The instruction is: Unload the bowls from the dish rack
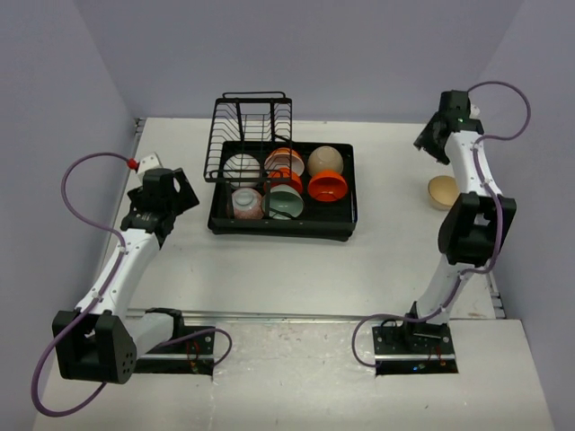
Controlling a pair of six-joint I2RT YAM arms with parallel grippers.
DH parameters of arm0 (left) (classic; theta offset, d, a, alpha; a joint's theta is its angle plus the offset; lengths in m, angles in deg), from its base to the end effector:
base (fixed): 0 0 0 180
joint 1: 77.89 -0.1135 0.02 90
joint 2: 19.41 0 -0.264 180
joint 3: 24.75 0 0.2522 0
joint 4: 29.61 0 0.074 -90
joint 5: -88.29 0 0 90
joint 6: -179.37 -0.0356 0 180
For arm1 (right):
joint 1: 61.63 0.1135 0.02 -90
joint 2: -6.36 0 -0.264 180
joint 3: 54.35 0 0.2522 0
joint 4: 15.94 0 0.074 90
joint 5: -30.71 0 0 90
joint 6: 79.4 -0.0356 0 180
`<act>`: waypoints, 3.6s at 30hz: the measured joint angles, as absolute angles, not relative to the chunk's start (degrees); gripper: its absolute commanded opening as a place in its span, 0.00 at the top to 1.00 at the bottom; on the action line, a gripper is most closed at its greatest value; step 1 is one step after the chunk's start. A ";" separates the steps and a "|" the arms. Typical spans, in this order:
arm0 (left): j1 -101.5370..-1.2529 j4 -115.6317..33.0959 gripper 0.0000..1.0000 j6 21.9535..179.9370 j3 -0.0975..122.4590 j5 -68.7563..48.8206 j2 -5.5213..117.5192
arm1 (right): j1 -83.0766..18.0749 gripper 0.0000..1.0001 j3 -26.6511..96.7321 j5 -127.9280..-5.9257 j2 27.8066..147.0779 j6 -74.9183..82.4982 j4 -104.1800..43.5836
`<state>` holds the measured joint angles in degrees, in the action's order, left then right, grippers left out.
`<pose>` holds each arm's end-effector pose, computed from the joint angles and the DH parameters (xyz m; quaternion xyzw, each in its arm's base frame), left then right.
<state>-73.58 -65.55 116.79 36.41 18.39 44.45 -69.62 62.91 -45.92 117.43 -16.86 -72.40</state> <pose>0.2398 -0.0058 0.2715 -0.2518 0.8543 0.0346 0.4534 0.4297 -0.0686 0.3035 0.3221 0.8777 -0.0508 0.3511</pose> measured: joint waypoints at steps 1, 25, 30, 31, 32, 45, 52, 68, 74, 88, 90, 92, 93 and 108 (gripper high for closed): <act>-73.58 -65.55 0.00 116.79 36.41 18.28 44.45 | -69.11 0.31 63.17 -46.31 116.23 -17.36 -72.36; -73.36 -65.50 0.00 116.74 37.46 17.34 47.35 | -34.12 0.40 36.46 -49.05 94.15 -85.01 -55.24; -73.36 -65.52 0.00 116.57 37.50 17.34 47.35 | -33.49 0.39 31.98 -45.05 91.99 -85.80 -57.36; -73.36 -65.50 0.00 116.54 37.50 17.34 47.40 | -33.49 0.39 30.82 -44.54 91.37 -85.75 -57.69; -73.36 -65.50 0.00 116.54 37.50 17.34 47.49 | -33.49 0.41 29.43 -43.73 90.85 -85.66 -57.93; -73.36 -65.44 0.00 116.13 37.50 17.15 49.06 | -33.44 0.44 26.21 -42.07 94.57 -83.22 -53.93; -73.36 -65.46 0.00 116.00 37.54 17.17 49.06 | -33.44 0.62 30.06 -41.66 100.64 -83.15 -51.57; -73.34 -65.31 0.00 115.32 37.54 17.45 49.04 | -32.59 1.00 28.31 -42.05 102.65 -82.91 -42.89; -73.34 -63.58 0.00 116.39 36.61 16.73 49.08 | -32.22 1.00 16.73 -41.70 98.94 -78.89 -25.60; -73.34 -60.69 0.00 117.09 36.08 14.92 49.23 | -25.25 1.00 9.29 -30.10 95.94 -69.16 -16.32; -73.34 -60.52 0.00 117.24 36.08 14.63 49.21 | -24.29 1.00 9.12 -28.17 95.94 -67.63 -16.40; -73.34 -60.37 0.00 117.24 36.06 14.37 49.19 | -23.61 1.00 8.44 -26.53 95.68 -65.86 -15.86; -73.34 -60.19 0.00 117.24 36.01 14.24 49.15 | -23.32 1.00 7.83 -26.10 95.48 -64.75 -15.05; -73.34 -56.91 0.00 117.24 33.11 13.17 48.23 | -22.65 1.00 6.10 -25.70 98.32 -40.16 -2.96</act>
